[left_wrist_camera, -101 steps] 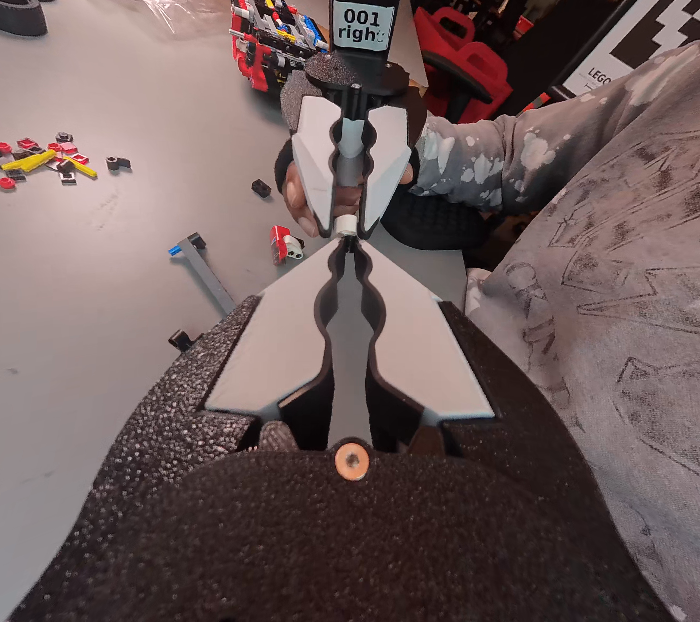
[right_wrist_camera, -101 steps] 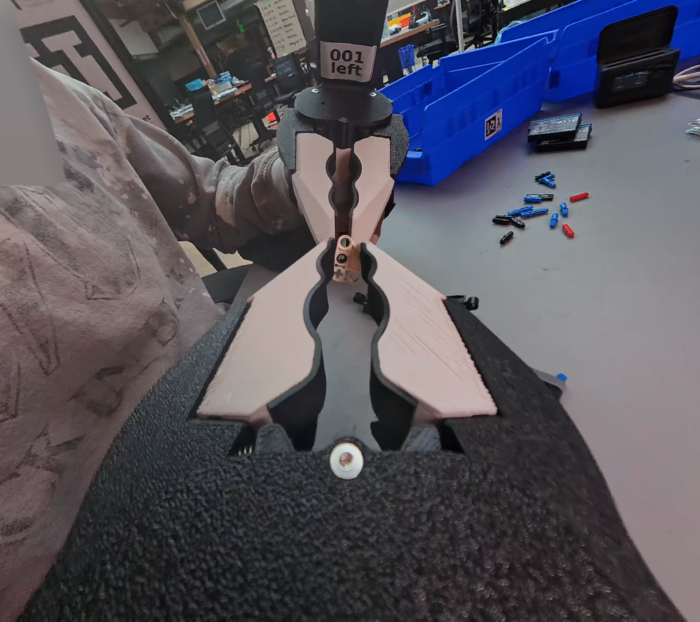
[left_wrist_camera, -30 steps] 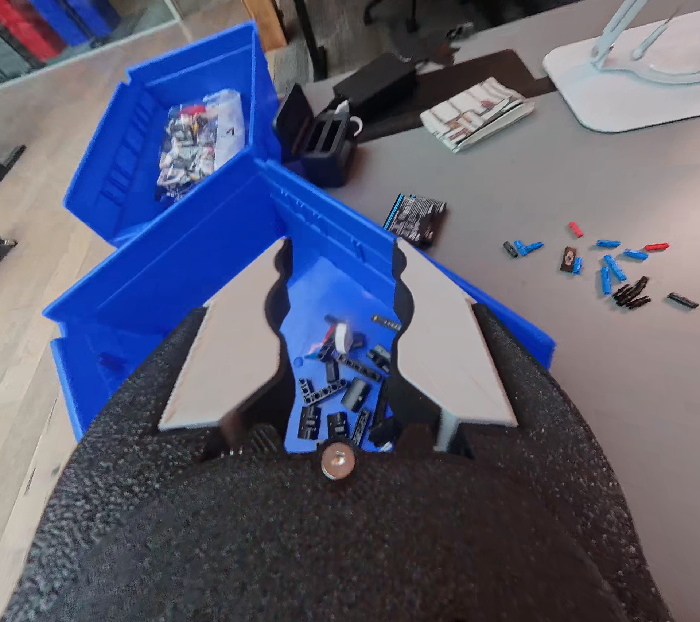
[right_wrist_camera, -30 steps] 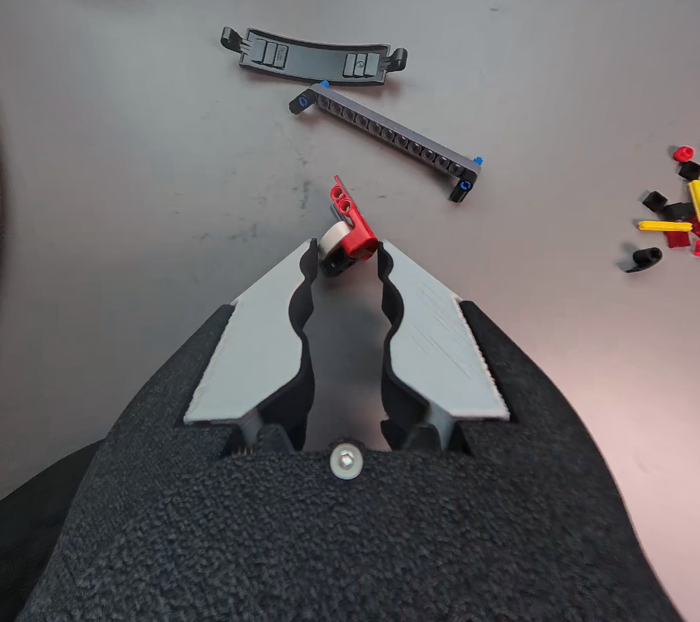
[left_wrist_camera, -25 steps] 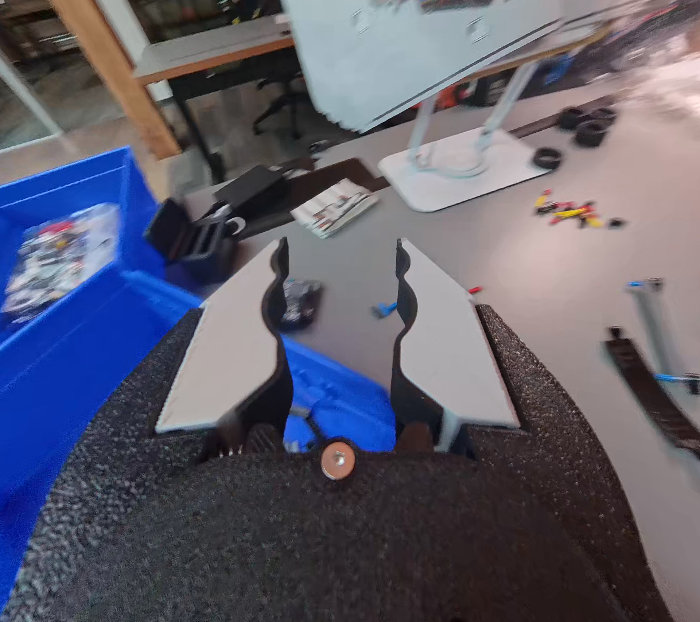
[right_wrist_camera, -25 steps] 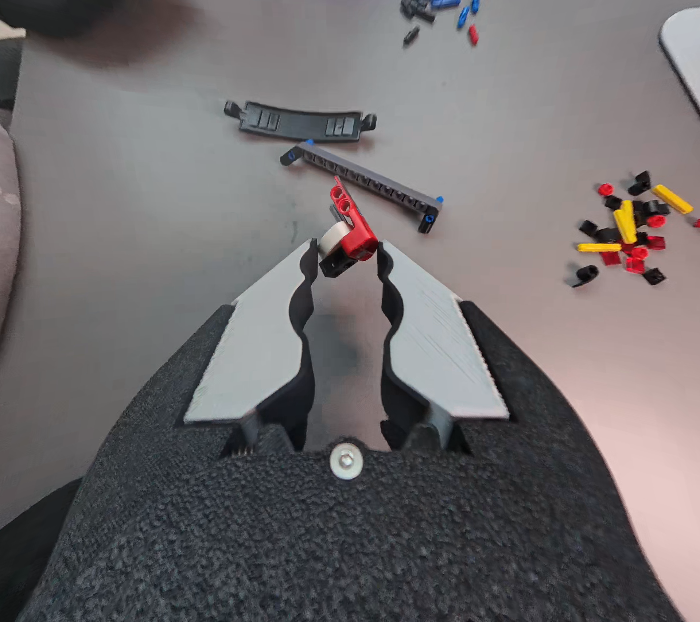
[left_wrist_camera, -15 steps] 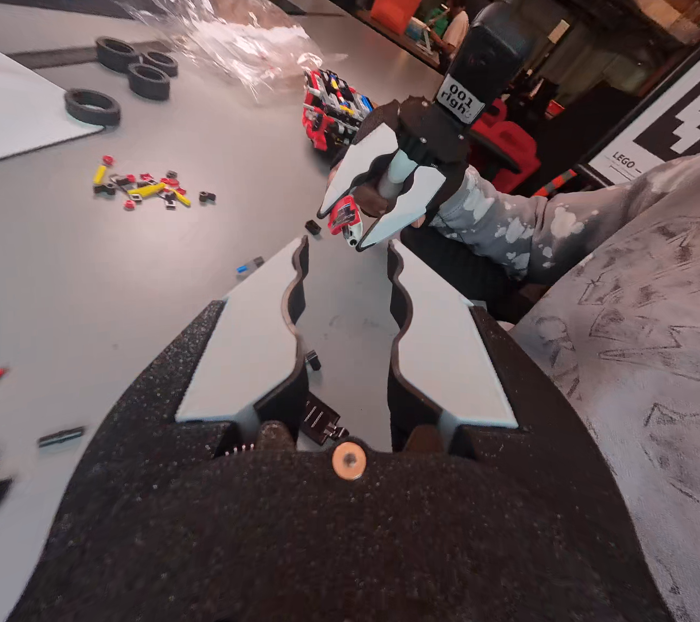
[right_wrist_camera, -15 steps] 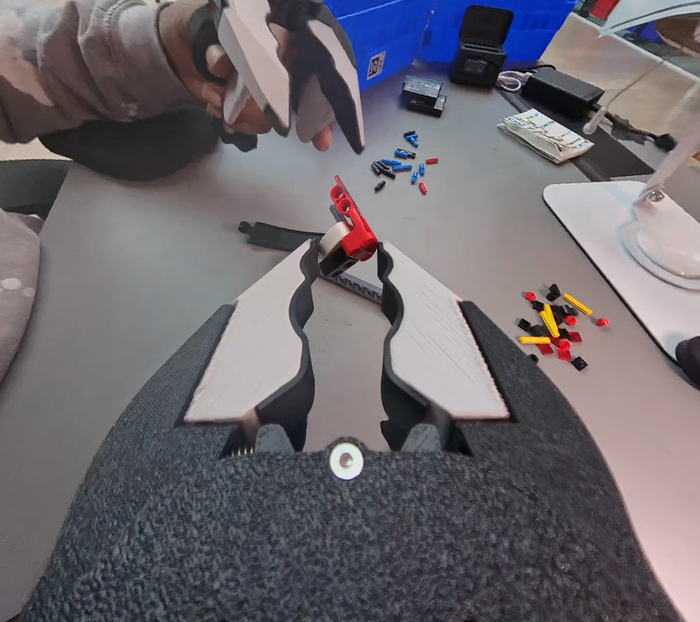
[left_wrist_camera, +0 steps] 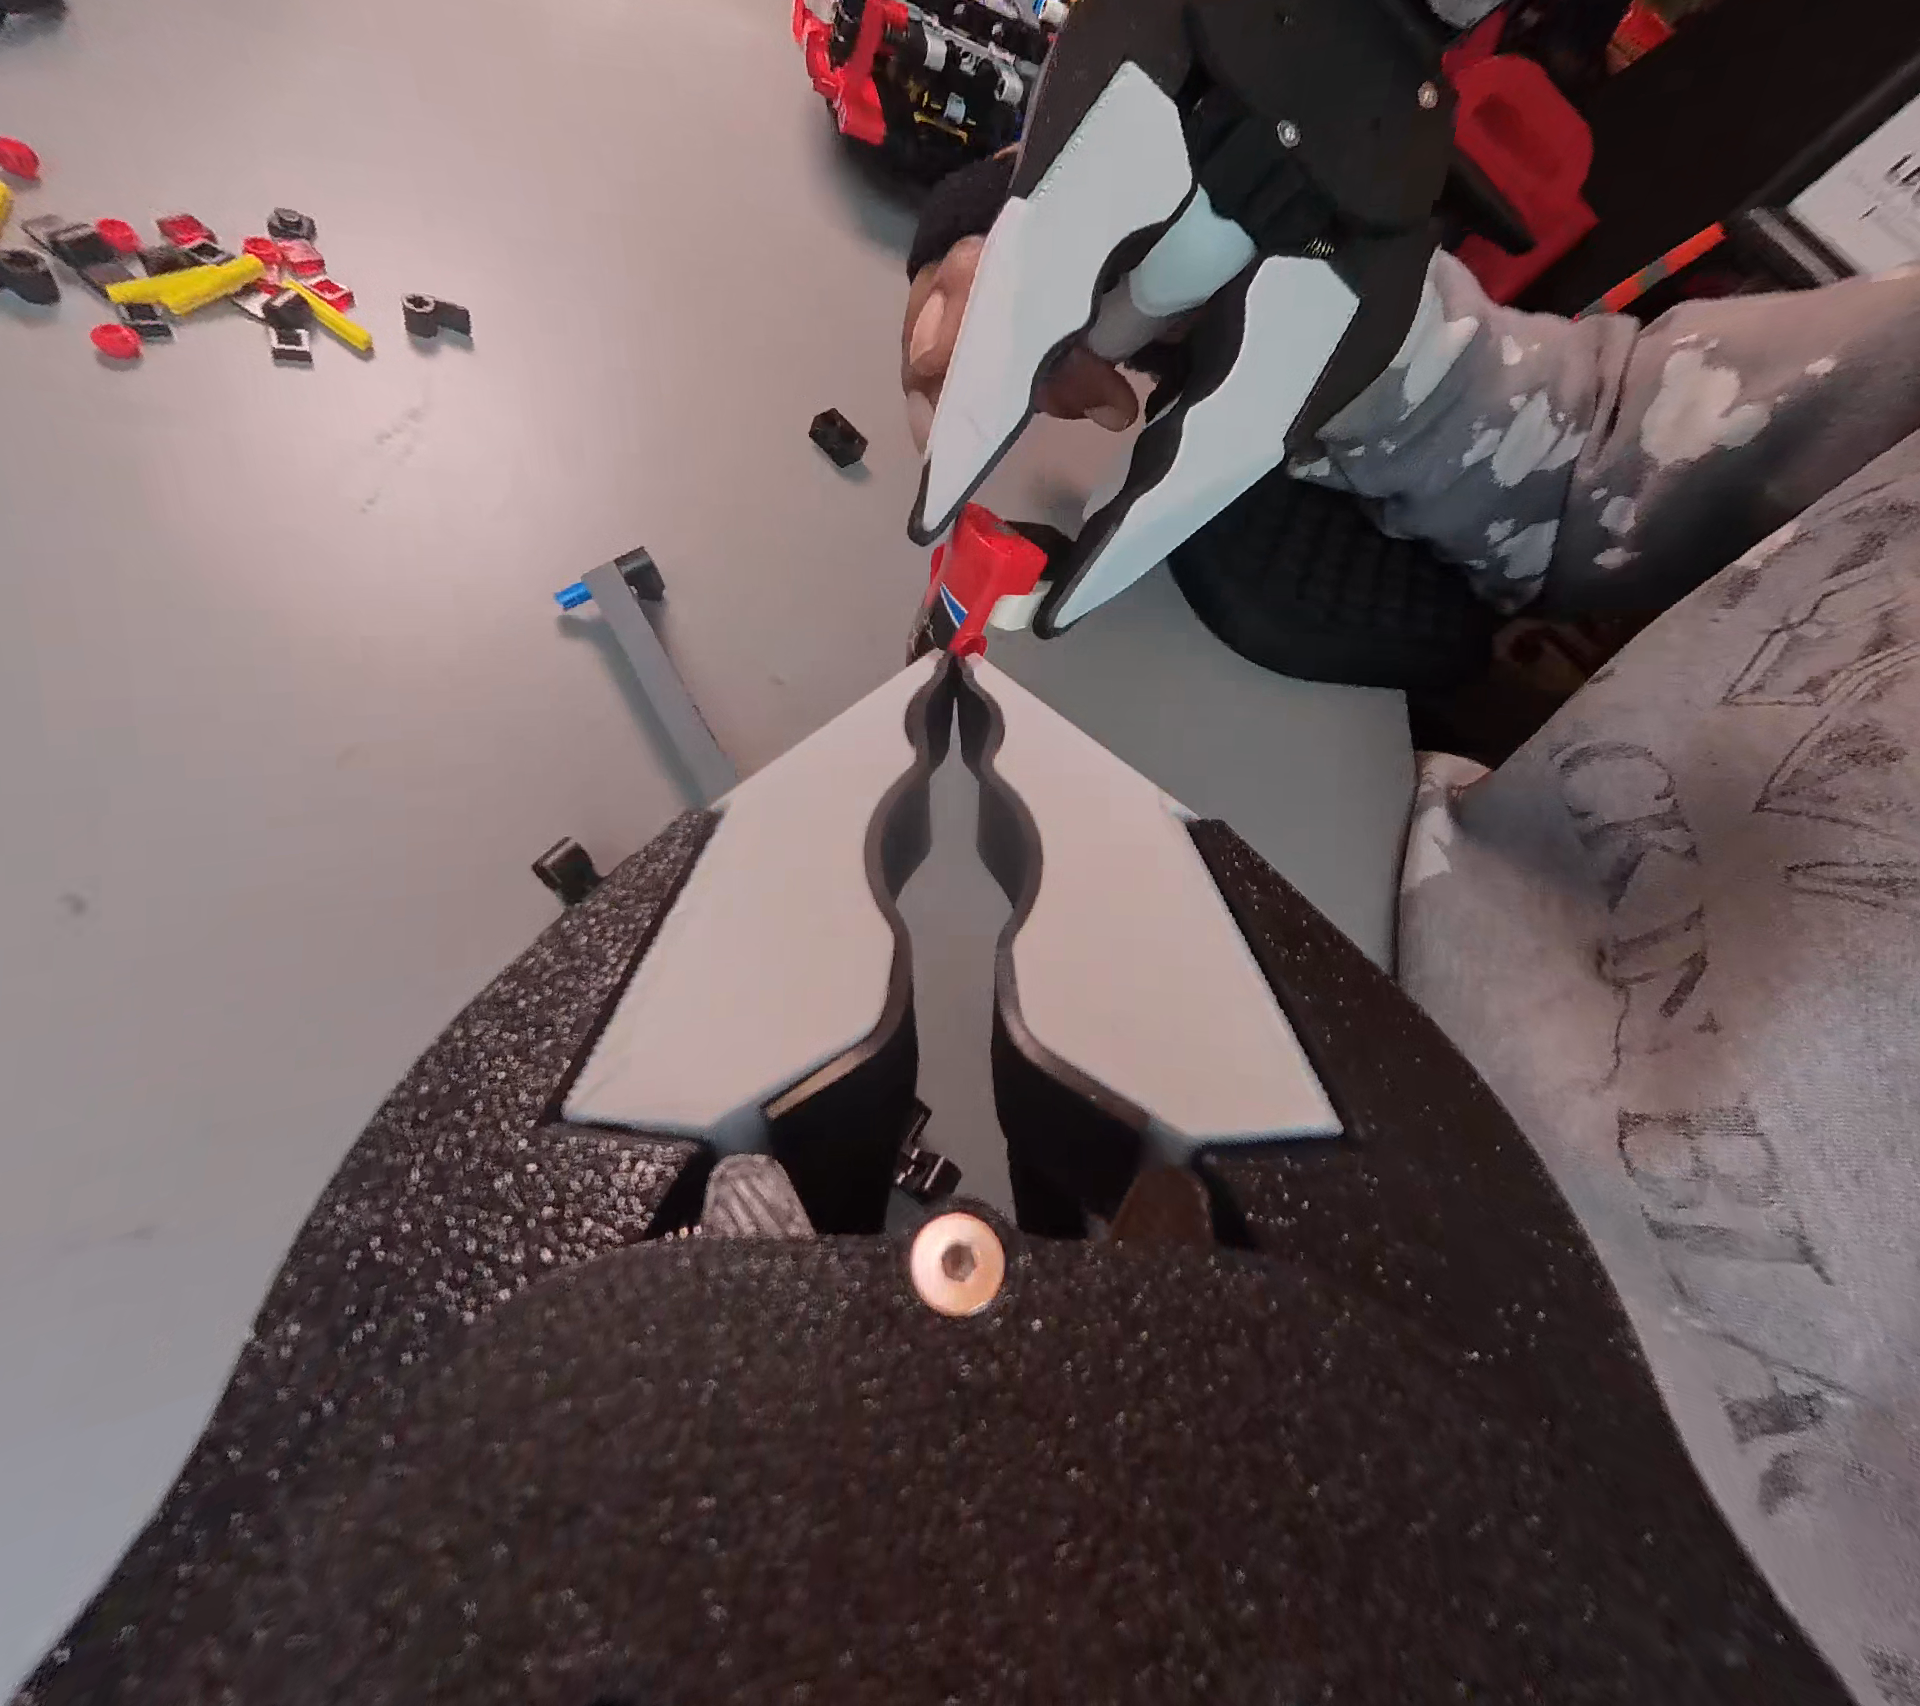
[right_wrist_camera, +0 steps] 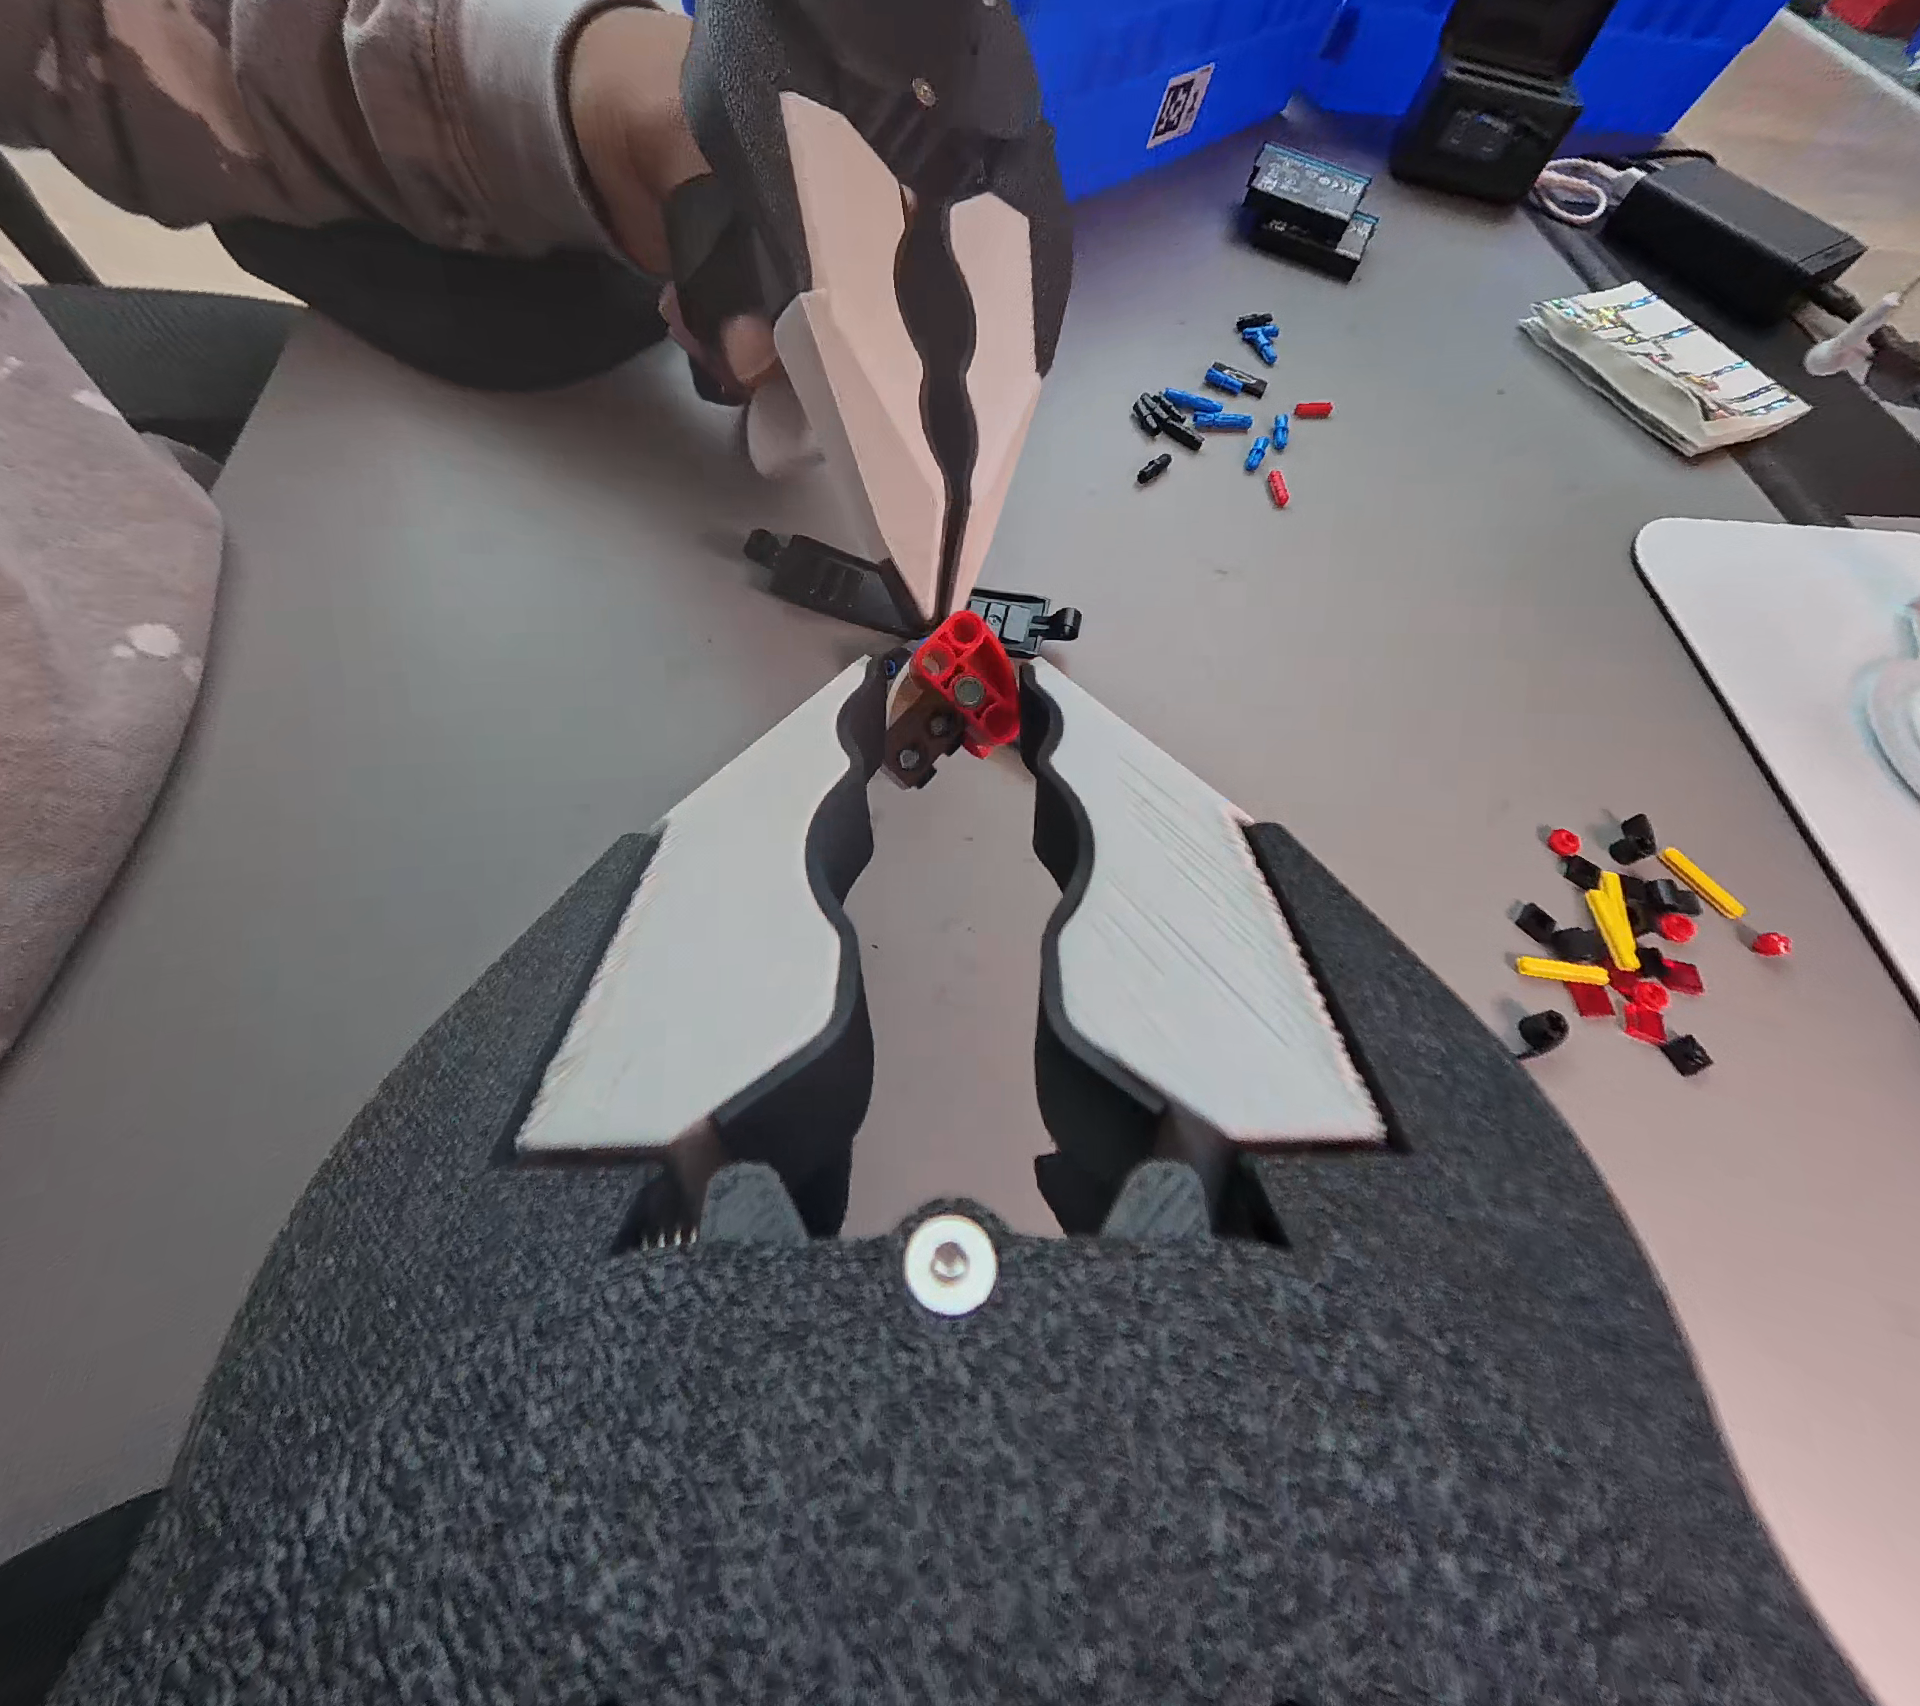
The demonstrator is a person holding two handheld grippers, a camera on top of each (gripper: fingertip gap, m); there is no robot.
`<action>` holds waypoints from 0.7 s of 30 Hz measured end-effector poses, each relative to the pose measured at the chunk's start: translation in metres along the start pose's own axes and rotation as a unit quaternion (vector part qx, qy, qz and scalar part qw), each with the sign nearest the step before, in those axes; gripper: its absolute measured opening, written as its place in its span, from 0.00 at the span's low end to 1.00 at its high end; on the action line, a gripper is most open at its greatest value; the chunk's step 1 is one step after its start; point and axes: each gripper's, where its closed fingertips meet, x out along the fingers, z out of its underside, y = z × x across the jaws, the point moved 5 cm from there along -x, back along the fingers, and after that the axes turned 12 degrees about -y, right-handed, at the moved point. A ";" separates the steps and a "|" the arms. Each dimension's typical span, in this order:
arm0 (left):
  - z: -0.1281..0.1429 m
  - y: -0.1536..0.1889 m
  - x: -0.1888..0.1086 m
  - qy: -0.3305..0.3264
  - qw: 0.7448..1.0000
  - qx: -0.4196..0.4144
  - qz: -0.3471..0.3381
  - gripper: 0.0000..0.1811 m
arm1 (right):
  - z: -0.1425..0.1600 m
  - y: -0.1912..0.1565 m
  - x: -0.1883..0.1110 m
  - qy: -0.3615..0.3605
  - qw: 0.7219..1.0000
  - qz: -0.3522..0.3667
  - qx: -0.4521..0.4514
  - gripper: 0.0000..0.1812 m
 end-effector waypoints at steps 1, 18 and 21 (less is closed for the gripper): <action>-0.001 0.000 0.000 0.010 1.000 -0.016 0.017 0.00 | 0.001 0.001 0.000 -0.007 1.000 0.008 -0.005 0.14; 0.003 0.009 0.003 0.000 0.986 -0.104 0.133 0.05 | -0.011 -0.007 -0.011 0.079 0.996 -0.031 -0.002 0.19; 0.000 0.003 -0.004 0.032 0.968 -0.165 0.186 0.04 | -0.017 -0.013 -0.013 0.080 0.996 0.001 -0.050 0.26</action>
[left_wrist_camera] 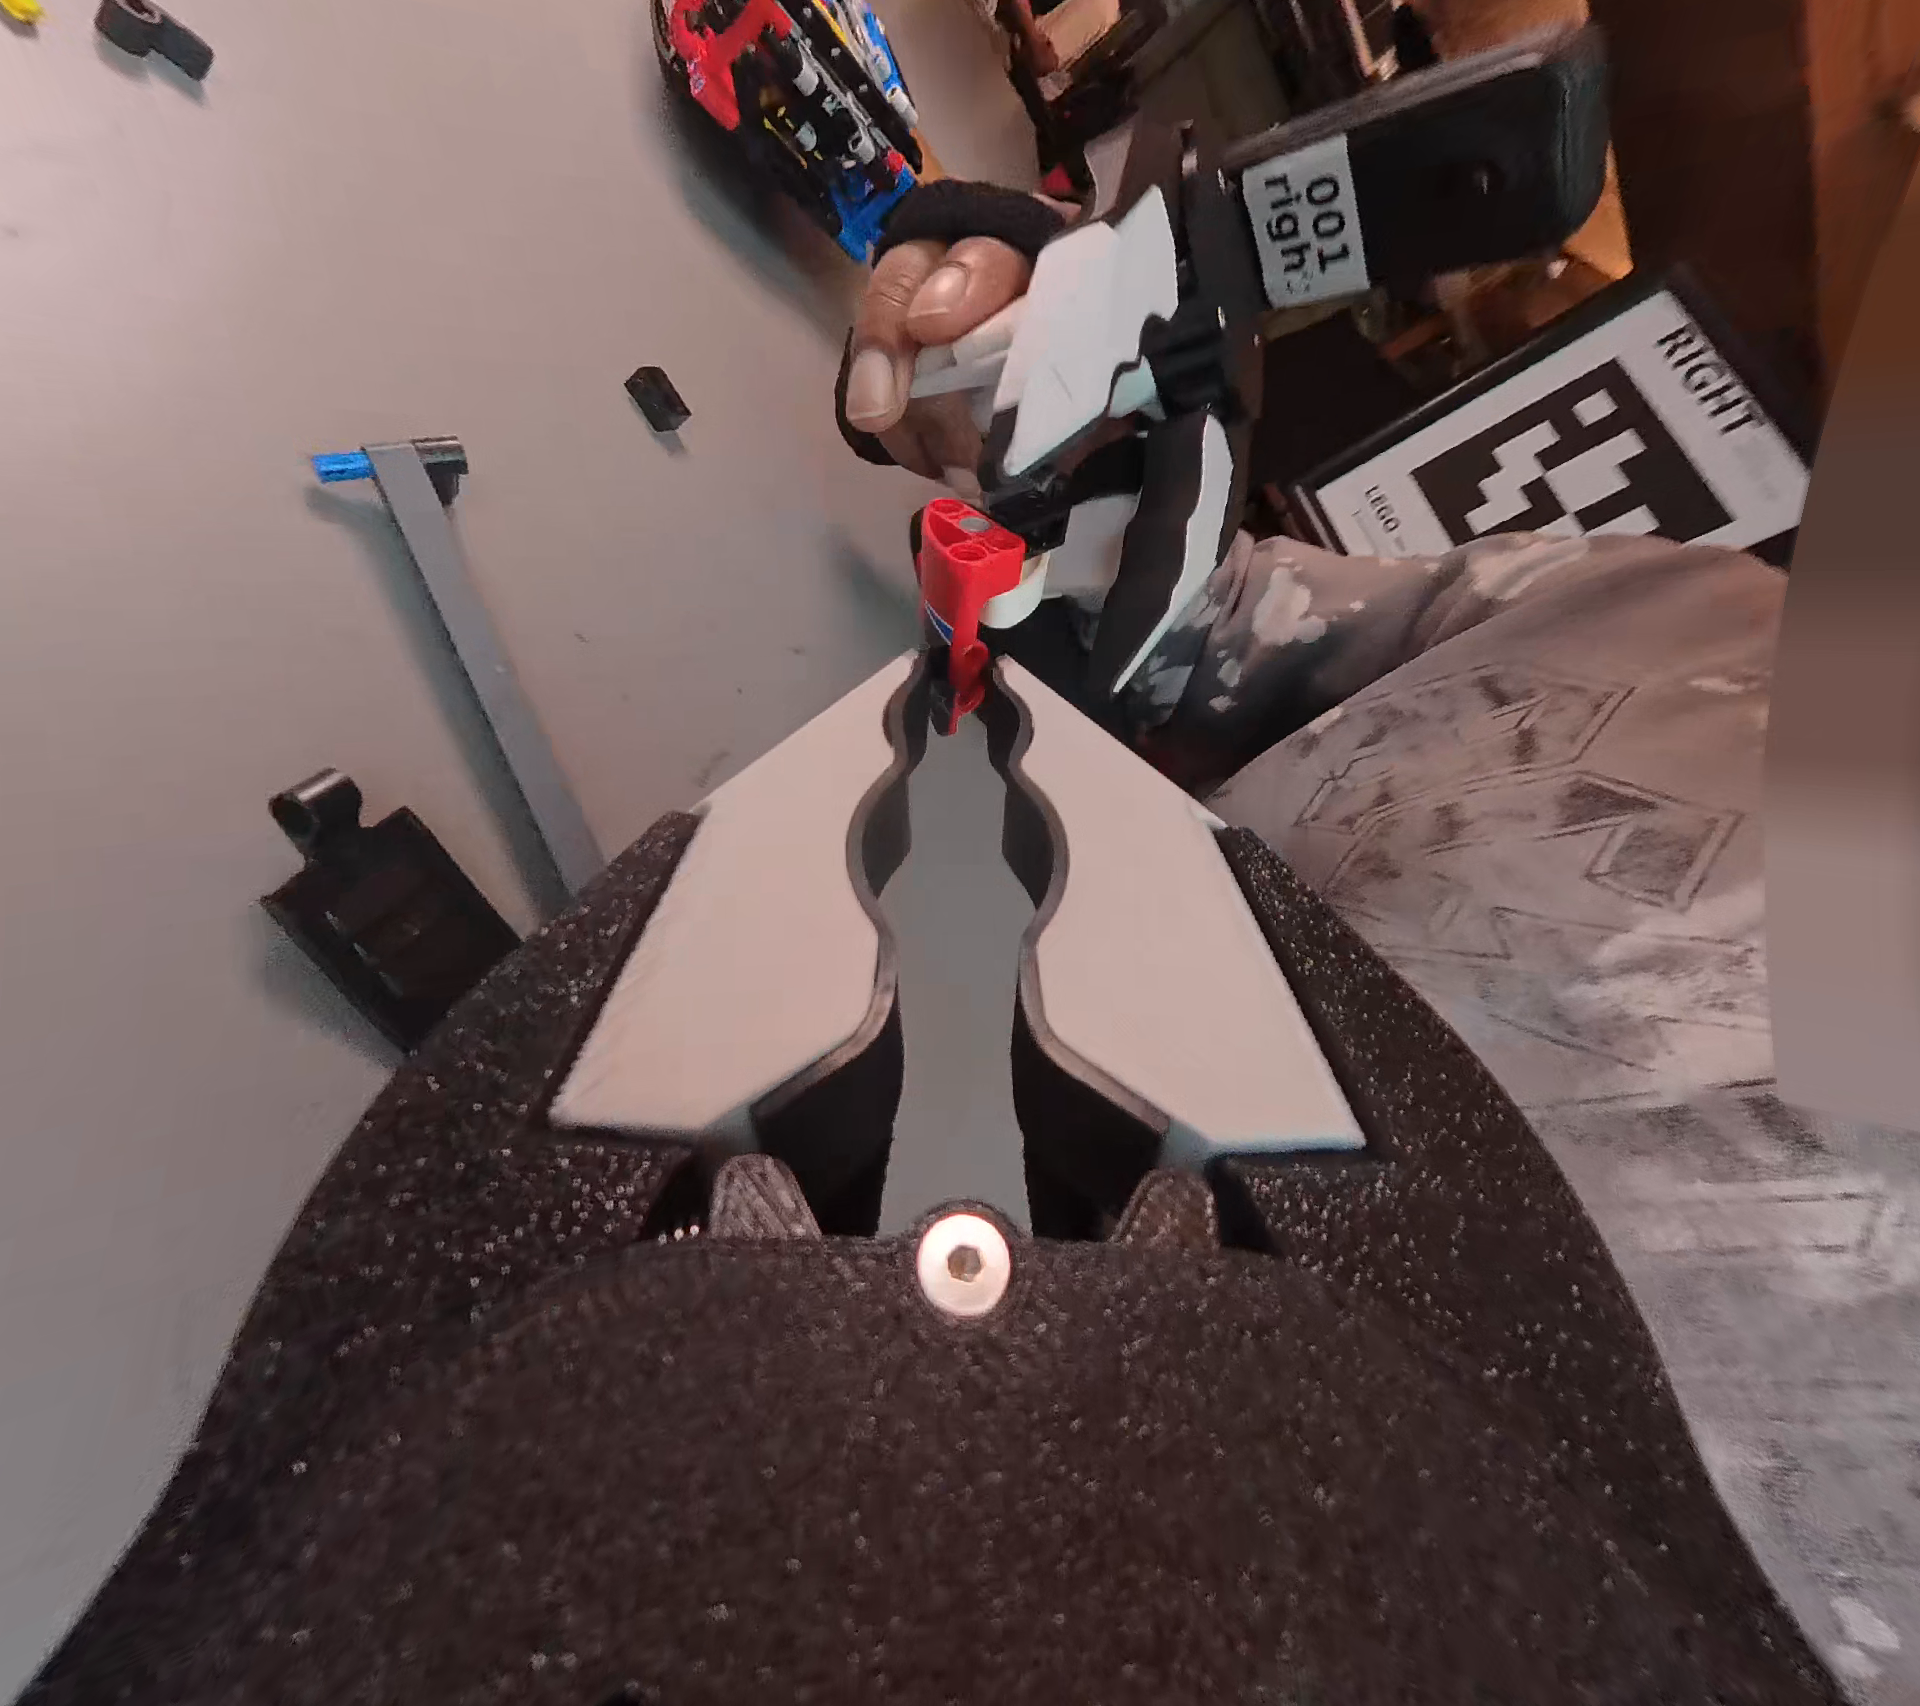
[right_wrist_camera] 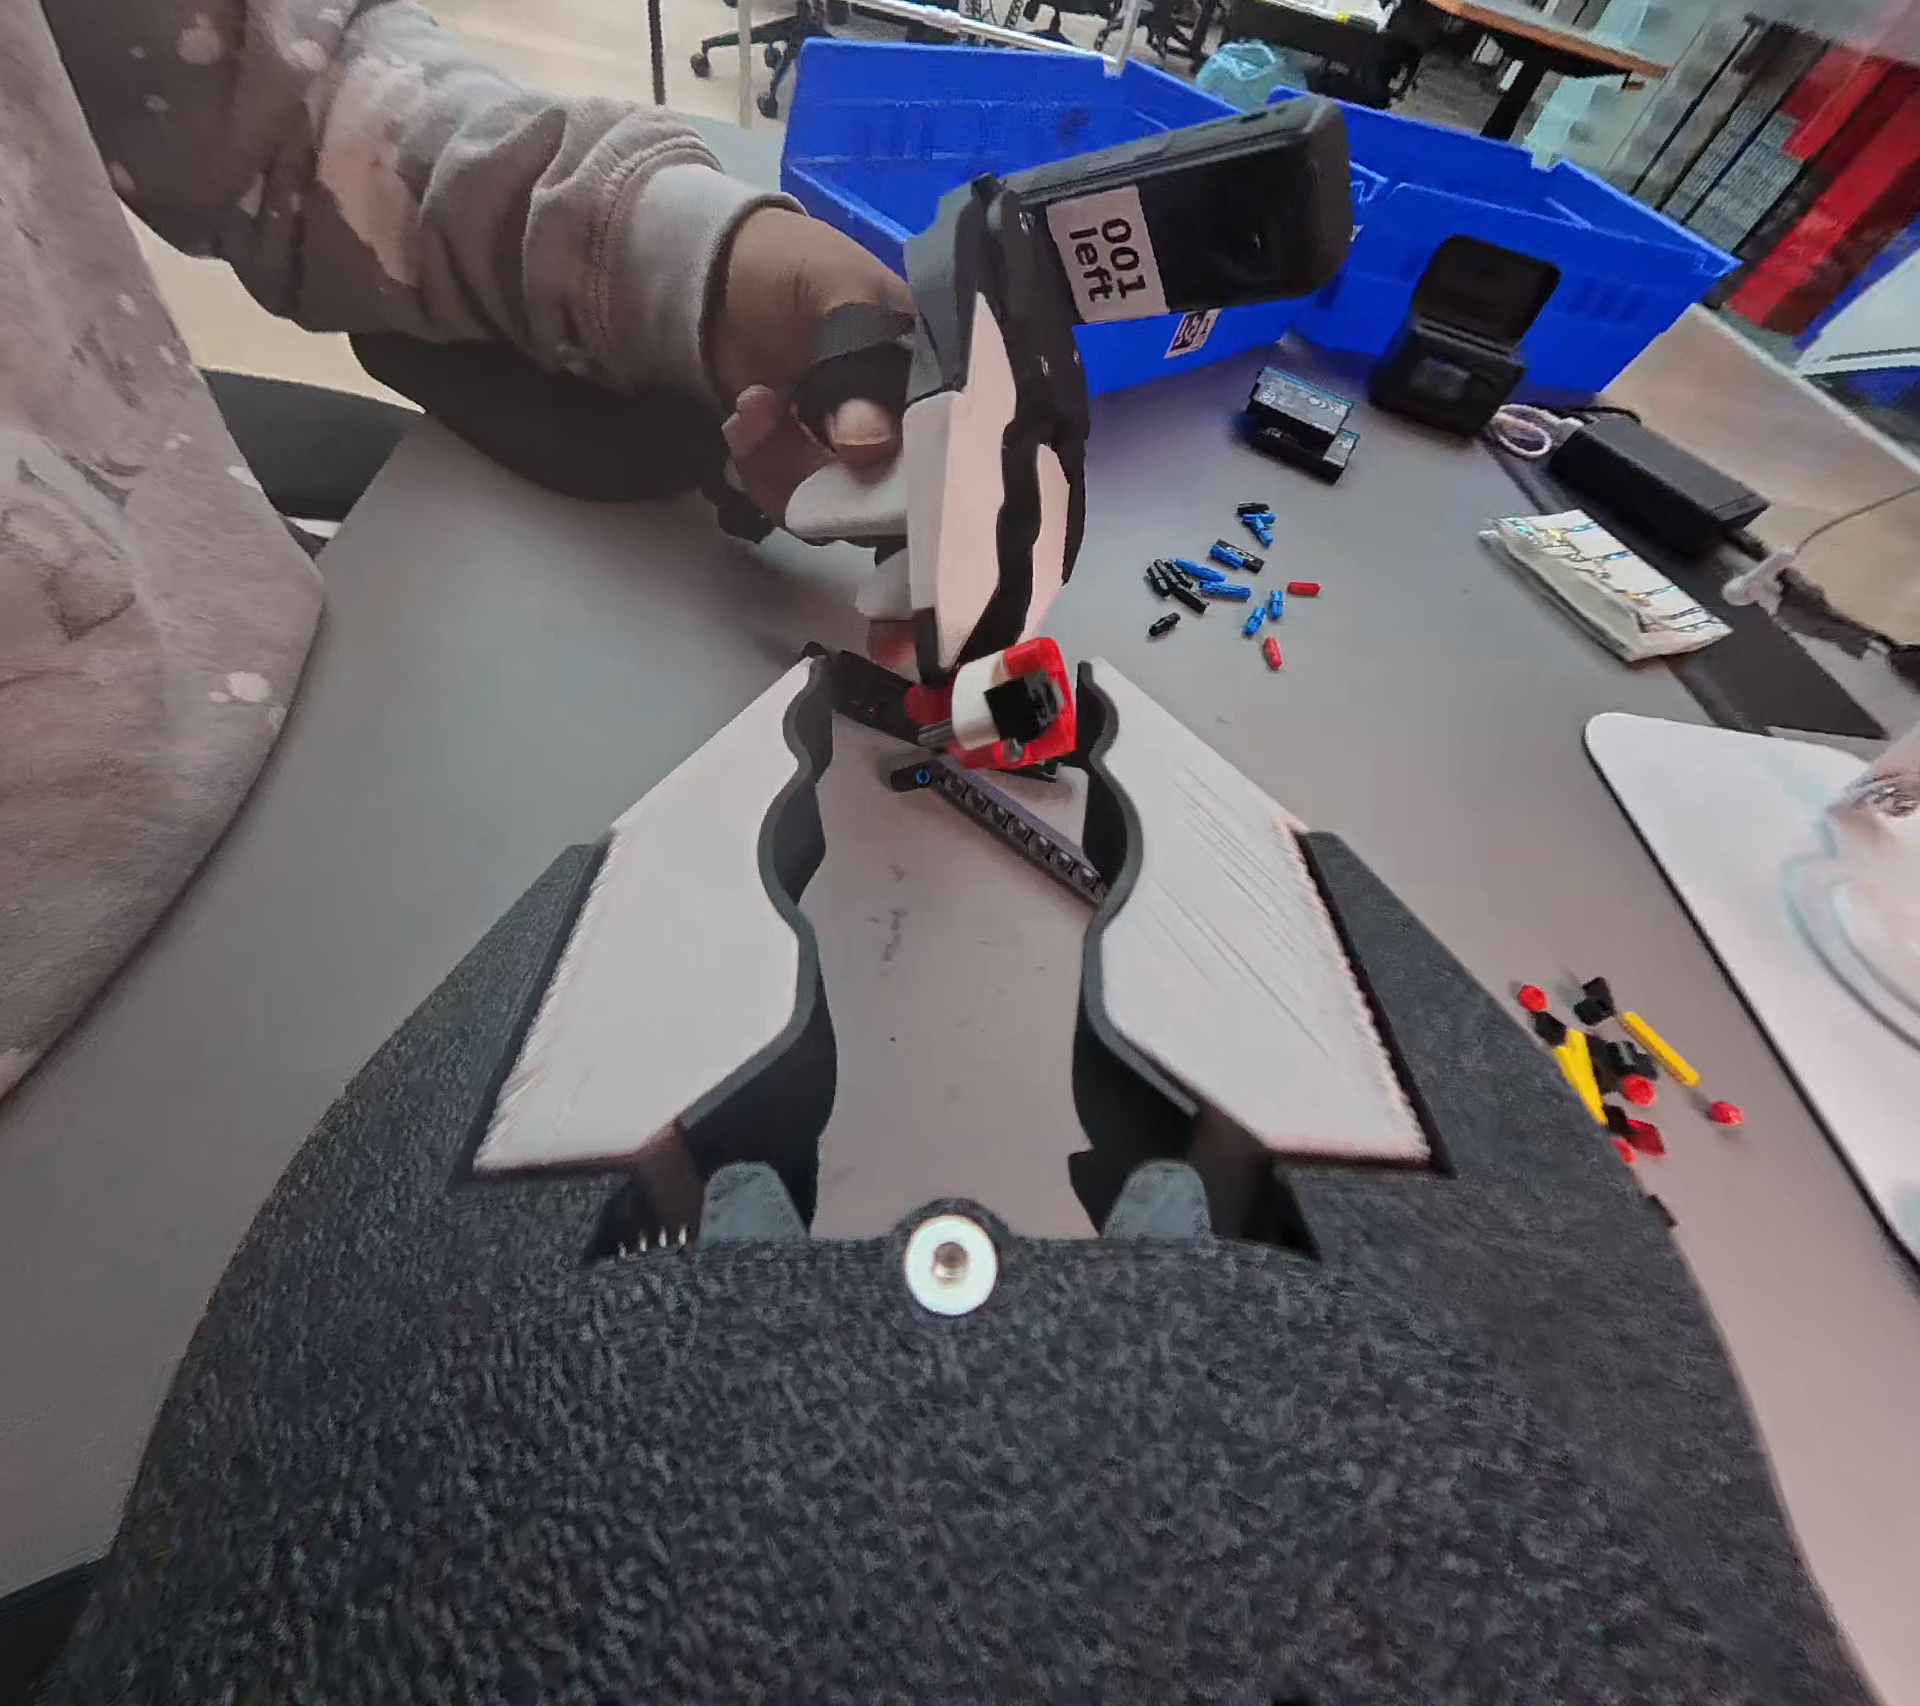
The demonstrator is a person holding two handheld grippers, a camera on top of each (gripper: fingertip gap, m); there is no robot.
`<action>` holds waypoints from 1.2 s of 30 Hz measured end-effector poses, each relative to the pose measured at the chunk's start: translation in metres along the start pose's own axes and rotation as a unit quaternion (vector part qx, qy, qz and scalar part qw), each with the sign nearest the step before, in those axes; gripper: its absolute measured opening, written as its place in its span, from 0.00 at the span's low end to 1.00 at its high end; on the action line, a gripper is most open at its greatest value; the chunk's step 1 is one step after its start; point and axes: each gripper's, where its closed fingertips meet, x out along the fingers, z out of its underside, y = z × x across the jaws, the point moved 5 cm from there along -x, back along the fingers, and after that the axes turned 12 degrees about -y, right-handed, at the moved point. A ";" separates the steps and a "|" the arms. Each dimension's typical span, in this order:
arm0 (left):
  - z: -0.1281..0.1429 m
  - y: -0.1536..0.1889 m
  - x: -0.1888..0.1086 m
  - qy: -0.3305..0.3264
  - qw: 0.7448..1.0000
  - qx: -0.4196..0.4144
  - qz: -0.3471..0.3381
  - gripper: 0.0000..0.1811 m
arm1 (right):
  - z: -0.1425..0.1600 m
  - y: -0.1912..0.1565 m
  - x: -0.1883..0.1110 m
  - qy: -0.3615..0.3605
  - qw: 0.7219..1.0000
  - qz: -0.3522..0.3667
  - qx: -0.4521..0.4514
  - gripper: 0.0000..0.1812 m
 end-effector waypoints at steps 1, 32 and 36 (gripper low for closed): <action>-0.001 0.000 -0.001 0.008 1.000 -0.013 0.015 0.04 | 0.001 0.001 0.002 -0.012 1.000 0.019 -0.014 0.27; -0.010 0.008 -0.007 0.081 0.996 -0.014 0.034 0.02 | -0.002 0.007 0.010 -0.016 0.996 0.086 -0.003 0.18; -0.012 0.008 -0.009 0.092 0.996 -0.002 0.016 0.02 | -0.003 0.010 0.011 -0.004 0.996 0.088 0.031 0.18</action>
